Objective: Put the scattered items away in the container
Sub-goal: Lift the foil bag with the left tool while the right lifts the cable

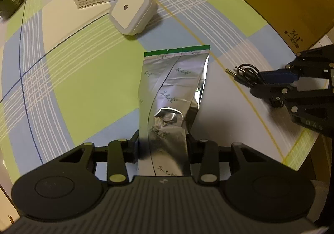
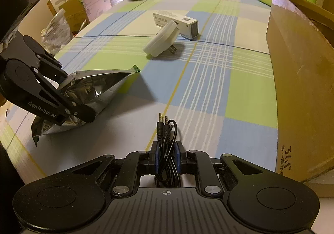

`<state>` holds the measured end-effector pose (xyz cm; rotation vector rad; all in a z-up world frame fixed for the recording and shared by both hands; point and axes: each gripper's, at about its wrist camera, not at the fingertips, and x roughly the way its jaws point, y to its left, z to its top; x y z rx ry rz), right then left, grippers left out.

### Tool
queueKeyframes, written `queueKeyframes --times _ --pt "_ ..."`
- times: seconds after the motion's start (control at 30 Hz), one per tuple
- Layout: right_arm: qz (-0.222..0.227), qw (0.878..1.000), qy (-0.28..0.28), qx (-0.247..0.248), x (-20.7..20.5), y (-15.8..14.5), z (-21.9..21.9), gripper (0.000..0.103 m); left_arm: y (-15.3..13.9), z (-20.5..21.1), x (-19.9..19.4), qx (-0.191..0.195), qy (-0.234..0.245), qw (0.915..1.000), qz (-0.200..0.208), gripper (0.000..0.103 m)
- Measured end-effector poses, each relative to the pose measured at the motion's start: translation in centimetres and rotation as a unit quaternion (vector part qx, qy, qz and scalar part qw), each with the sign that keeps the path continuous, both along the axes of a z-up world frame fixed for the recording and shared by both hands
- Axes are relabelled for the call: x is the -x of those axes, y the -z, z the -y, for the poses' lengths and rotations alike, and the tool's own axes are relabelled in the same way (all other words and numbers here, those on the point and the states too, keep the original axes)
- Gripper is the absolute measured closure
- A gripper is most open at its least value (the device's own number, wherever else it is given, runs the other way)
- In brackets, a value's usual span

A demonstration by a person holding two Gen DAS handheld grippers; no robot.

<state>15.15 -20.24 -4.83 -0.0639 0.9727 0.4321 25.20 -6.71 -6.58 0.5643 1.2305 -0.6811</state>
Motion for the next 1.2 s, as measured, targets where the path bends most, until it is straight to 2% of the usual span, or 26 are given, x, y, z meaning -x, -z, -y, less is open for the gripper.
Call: queueKeyframes --times 0.27,0.63,0.9,1.2 --pt "0.004 1.000 -0.003 0.006 0.2 0.0 -0.1 0.085 0.1 0.2 0.1 -0.007 0.004 1.0000 0.004 0.066" --pt "0.001 0.999 -0.014 0.030 -0.2 -0.1 -0.9 0.085 0.2 -0.3 -0.1 0.000 -0.005 1.0000 0.005 0.057" --pt "0.005 0.998 -0.021 0.051 0.2 -0.1 -1.3 0.085 0.2 -0.5 -0.2 0.004 -0.007 1.0000 0.003 0.057" --pt "0.009 0.998 -0.022 0.058 0.3 0.0 -1.5 0.085 0.2 -0.4 -0.1 0.005 -0.008 0.9999 0.005 0.062"
